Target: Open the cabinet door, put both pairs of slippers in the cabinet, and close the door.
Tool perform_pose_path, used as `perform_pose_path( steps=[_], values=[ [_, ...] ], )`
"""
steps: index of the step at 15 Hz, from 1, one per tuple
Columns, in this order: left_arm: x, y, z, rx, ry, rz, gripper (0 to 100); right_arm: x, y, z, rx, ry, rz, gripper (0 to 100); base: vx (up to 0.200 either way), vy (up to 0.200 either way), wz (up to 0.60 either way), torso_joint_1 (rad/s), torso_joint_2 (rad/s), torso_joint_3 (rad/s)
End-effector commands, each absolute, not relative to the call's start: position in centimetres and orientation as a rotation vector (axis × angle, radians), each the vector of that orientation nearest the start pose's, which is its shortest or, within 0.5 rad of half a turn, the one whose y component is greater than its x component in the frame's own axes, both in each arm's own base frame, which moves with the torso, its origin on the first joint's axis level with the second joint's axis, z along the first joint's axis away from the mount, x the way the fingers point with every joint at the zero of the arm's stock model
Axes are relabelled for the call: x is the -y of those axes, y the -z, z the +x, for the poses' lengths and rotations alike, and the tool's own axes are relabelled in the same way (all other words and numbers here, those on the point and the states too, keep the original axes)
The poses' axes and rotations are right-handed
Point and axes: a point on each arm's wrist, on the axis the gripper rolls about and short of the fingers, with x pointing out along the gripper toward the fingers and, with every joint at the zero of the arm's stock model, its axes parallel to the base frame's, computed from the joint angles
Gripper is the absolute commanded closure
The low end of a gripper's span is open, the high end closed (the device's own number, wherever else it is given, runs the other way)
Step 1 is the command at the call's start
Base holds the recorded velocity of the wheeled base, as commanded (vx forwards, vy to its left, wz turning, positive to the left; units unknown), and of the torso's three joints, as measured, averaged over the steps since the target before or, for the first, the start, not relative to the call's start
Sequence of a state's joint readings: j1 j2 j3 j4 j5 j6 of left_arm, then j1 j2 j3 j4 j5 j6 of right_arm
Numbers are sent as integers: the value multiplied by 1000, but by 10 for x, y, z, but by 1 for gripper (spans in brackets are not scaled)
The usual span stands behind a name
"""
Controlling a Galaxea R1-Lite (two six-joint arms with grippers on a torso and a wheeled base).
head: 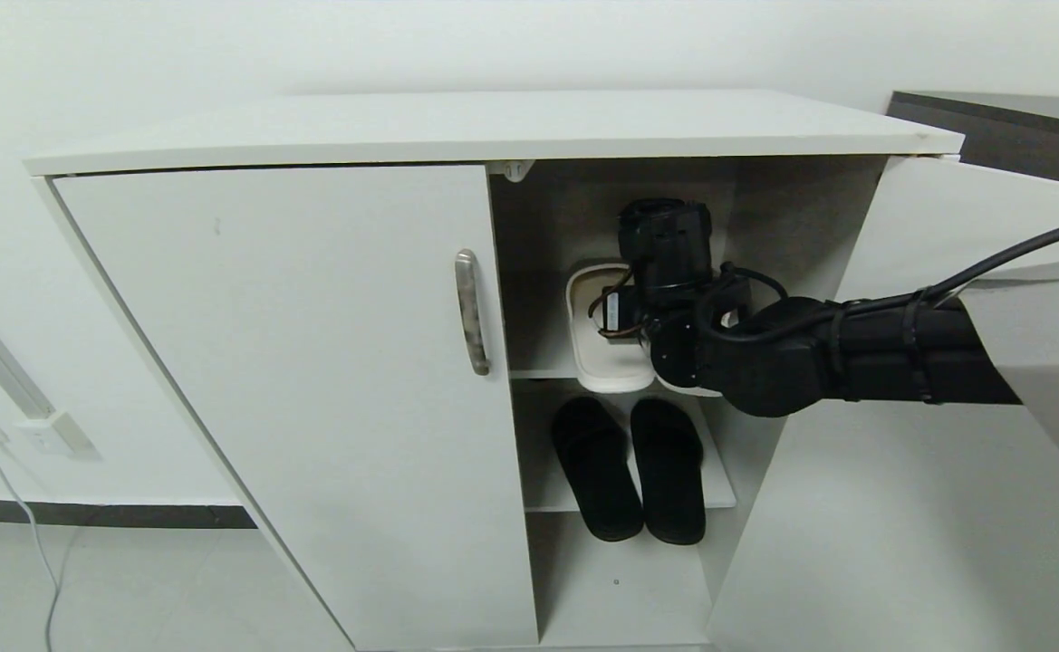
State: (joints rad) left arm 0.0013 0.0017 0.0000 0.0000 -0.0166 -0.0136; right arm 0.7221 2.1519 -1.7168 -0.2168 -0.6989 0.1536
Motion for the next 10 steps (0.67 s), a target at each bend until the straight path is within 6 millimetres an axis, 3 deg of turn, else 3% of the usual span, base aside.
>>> perform_pose_path(
  steps=[1, 3, 4, 10],
  values=[
    [0, -76, -23, -2, 15, -14, 100, -286, -221, 350, -172, -4, 6, 100, 0, 0, 0, 0, 0, 0],
    [0, -76, -23, -2, 15, -14, 100, -286, -220, 351, -173, -2, 6, 100, 0, 0, 0, 0, 0, 0],
    [0, -76, -23, -2, 15, -14, 100, -285, -218, 353, -174, 1, 5, 0, 0, 0, 0, 0, 0, 0],
    [0, -76, -23, -2, 14, -14, 100, -279, -222, 344, -188, 1, -5, 0, 0, 0, 0, 0, 0, 0]
  ],
)
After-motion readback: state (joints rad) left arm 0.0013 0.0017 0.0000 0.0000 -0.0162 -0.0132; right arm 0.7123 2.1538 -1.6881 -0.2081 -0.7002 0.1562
